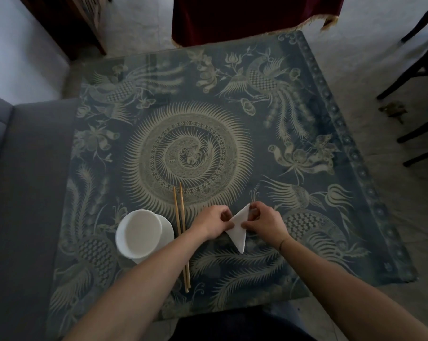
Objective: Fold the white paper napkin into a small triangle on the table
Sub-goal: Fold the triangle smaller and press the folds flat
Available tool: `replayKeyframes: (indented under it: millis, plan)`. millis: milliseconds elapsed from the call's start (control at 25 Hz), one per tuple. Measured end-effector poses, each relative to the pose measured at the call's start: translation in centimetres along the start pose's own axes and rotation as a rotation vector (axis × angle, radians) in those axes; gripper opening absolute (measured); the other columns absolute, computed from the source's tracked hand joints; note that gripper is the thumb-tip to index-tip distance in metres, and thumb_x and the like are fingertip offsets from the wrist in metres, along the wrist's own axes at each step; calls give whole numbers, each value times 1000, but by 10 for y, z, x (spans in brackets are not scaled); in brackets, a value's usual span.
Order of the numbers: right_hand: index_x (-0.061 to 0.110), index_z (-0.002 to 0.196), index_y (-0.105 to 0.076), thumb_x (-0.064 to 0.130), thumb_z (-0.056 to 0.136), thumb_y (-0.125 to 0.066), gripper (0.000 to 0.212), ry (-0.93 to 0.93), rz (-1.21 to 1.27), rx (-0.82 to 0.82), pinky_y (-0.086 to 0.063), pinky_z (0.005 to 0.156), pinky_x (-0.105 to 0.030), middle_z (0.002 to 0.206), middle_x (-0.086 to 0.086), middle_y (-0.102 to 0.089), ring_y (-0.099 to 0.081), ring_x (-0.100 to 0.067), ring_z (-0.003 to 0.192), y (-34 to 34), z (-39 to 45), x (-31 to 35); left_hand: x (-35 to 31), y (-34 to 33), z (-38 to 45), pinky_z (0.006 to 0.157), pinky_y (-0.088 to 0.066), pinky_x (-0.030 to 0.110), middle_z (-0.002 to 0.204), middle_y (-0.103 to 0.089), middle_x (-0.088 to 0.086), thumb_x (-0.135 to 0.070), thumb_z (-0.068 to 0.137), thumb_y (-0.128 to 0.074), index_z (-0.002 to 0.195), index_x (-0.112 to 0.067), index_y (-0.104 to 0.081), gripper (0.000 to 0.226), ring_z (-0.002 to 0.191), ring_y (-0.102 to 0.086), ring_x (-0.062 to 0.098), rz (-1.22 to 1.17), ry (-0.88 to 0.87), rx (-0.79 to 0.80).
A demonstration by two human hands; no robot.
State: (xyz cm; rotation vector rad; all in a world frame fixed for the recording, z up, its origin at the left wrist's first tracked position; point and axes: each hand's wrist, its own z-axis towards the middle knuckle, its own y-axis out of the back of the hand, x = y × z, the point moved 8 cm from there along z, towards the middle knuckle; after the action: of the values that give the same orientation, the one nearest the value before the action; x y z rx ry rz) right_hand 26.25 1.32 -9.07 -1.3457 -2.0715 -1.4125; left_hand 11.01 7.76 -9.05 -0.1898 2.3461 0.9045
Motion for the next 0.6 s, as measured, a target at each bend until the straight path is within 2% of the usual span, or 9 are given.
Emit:
replayKeyframes:
  millis: [80, 160, 320, 440, 600]
  plan:
    - [24, 85, -61, 22, 68, -82, 27, 12, -42, -5, -51, 66, -29, 79, 10, -62, -61, -11, 76, -6, -1, 0, -3, 1, -3, 78, -51, 34, 93, -66, -5, -29, 86, -72, 98, -23, -68, 14, 91, -63, 16, 65, -50, -13]
    - [18, 82, -61, 21, 69, -79, 23, 37, -91, -21, -50, 68, -35, 82, 5, -58, -59, -18, 78, -9, -4, 2, -8, 4, -6, 80, -51, 37, 99, -64, -3, -29, 88, -68, 102, -24, -68, 15, 94, -60, 17, 175, -126, -61]
    - [13, 95, -62, 17, 75, -72, 22, 146, -192, -92, -49, 68, -40, 89, 0, -61, -56, -21, 84, -6, -13, 6, -14, 8, -11, 77, -51, 39, 99, -59, -2, -26, 88, -67, 100, -25, -67, 12, 96, -56, 17, 296, -251, -128]
    - [17, 88, -61, 14, 75, -72, 17, 314, -284, -156, -48, 62, -40, 90, 2, -61, -54, -21, 86, -4, -28, 19, -16, 6, -19, 72, -51, 38, 94, -59, -3, -23, 87, -68, 95, -23, -65, 8, 95, -56, 17, 369, -344, -161]
    - [17, 85, -68, 12, 75, -77, 14, 453, -360, -179, -48, 54, -38, 85, -1, -64, -58, -25, 78, -4, -42, 27, -14, 5, -26, 67, -51, 37, 94, -60, -3, -20, 87, -68, 94, -22, -64, 8, 89, -58, 18, 416, -389, -206]
